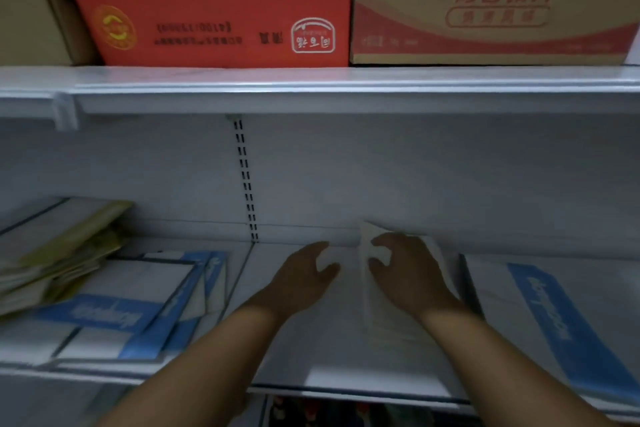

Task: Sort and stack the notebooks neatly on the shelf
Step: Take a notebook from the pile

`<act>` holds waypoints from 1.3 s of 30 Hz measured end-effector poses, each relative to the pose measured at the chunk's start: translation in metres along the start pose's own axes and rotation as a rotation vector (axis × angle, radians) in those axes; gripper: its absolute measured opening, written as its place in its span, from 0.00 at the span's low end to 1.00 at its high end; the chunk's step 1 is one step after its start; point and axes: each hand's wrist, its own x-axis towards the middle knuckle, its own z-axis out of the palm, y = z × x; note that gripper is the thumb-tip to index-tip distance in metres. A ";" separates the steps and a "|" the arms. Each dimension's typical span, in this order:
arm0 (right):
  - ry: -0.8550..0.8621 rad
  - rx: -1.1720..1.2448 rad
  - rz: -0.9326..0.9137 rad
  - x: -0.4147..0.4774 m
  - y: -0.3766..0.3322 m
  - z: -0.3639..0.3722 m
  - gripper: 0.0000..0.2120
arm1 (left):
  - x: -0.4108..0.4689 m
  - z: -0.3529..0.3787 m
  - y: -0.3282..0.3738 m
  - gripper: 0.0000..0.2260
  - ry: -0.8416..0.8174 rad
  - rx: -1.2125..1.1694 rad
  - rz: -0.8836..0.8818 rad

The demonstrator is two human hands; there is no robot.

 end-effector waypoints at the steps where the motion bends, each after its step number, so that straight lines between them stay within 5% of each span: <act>1: 0.006 0.061 -0.054 -0.001 -0.019 0.010 0.15 | -0.007 -0.012 -0.017 0.25 0.024 0.022 -0.012; 8: -0.364 0.235 -0.118 -0.009 -0.108 0.112 0.10 | -0.055 -0.113 -0.143 0.19 0.151 0.144 -0.276; 12: -0.527 0.315 0.007 -0.009 -0.141 0.163 0.19 | -0.080 -0.148 -0.201 0.18 0.157 0.208 -0.382; 16: -0.522 0.354 0.158 -0.004 -0.158 0.193 0.28 | -0.095 -0.137 -0.223 0.19 0.099 0.344 -0.248; 21: -0.524 0.586 0.328 0.006 -0.157 0.195 0.11 | -0.094 -0.111 -0.191 0.12 0.098 0.473 -0.005; 26: -0.375 0.534 0.193 0.006 -0.136 0.170 0.13 | -0.081 -0.115 -0.158 0.18 0.106 0.278 -0.208; 30: -0.208 0.734 0.161 0.011 -0.119 0.107 0.16 | -0.062 -0.134 -0.129 0.23 0.112 0.232 -0.167; 34: -0.044 0.802 0.128 0.016 -0.076 0.039 0.14 | -0.041 -0.129 -0.084 0.23 -0.048 -0.131 -0.128; 39: 0.126 0.978 0.279 0.009 0.002 -0.031 0.05 | -0.026 -0.065 0.003 0.10 -0.226 -0.498 -0.136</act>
